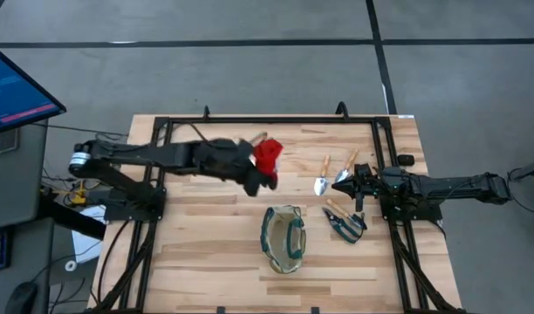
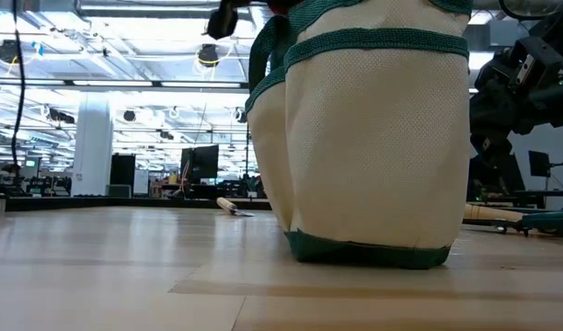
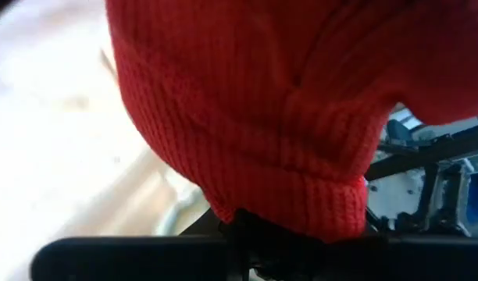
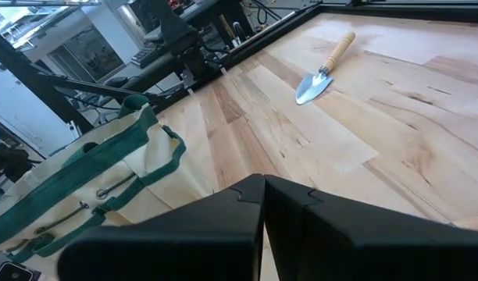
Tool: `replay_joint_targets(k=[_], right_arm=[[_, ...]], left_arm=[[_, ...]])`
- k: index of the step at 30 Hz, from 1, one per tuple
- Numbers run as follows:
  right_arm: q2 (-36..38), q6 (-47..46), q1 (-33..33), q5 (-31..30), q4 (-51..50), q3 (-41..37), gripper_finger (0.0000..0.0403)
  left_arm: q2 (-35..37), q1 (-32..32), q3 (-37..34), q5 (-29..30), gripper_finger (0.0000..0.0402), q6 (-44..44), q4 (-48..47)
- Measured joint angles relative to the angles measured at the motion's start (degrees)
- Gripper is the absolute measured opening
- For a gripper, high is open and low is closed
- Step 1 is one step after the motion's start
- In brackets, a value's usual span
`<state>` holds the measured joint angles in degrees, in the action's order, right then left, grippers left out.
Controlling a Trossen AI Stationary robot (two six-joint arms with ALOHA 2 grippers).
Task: Pick & Place Garden tools in Gardening bag
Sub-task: Put the red gloves into the green gardening bag
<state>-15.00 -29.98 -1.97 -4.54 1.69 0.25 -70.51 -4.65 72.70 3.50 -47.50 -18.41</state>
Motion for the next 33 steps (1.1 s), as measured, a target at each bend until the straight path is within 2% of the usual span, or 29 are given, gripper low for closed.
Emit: replay_joint_targets(k=[8,12,16,22,27,33], right_arm=[[0.0,0.0,0.0,0.0,-0.2,0.0,0.0],[0.0,0.0,0.0,0.0,-0.2,0.0,0.0],[0.0,0.0,0.0,0.0,-0.2,0.0,0.0],[0.0,0.0,0.0,0.0,-0.2,0.0,0.0],[0.0,0.0,0.0,0.0,-0.2,0.0,0.0],[0.0,0.0,0.0,0.0,-0.2,0.0,0.0]], left_arm=[[-10.7,-10.5,5.6,8.6,0.0036,-22.2,0.0],[-13.8,-15.0,8.7,11.8,0.0036,-32.0,0.2],[-15.3,-19.1,10.7,13.9,0.0036,-38.1,0.4],[-17.4,-22.0,10.9,10.5,0.0036,-41.9,-0.6],[-19.8,-22.0,10.9,7.3,0.0036,-42.8,-1.2],[-20.5,-21.9,10.9,7.0,0.0037,-43.0,-1.3]])
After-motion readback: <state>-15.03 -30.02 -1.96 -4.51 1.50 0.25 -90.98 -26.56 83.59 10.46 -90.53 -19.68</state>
